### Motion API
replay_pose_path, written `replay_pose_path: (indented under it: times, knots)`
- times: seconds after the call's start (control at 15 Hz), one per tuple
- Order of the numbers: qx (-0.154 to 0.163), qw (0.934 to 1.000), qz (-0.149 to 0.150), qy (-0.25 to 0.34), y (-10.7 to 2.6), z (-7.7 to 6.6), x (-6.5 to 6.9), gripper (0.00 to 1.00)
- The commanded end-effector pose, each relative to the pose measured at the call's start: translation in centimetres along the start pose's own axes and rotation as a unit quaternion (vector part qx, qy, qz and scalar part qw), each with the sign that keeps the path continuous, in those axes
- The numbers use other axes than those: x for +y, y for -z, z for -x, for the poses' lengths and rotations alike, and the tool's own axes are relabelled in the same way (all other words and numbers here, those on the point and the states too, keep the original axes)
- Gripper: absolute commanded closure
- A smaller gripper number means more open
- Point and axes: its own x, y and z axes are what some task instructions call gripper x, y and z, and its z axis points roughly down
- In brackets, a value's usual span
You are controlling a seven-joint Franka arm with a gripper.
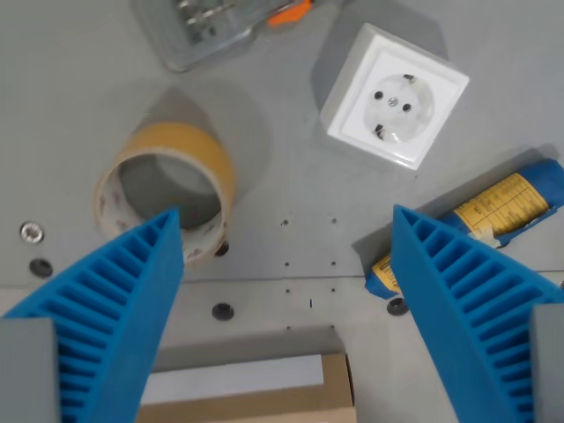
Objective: Move above the white socket
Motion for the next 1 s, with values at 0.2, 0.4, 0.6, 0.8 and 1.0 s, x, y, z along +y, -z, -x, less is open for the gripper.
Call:
replay_pose_path:
  times: [0.2, 0.4, 0.6, 0.8, 1.0]
  knots:
    - [0.04, 0.9914, 0.002, -0.125, -2.1, 0.0, 1.4, 0.0]
    - [0.042, 0.988, 0.002, -0.149, -3.6, -0.1, 2.3, 0.0]
    - [0.043, 0.9845, 0.002, -0.17, -5.1, -0.2, 3.2, 0.0]
    - [0.043, 0.9815, 0.002, -0.187, -6.5, -0.4, 4.0, 0.0]
    - [0.045, 0.9794, 0.002, -0.197, -7.7, -0.5, 4.8, 0.0]
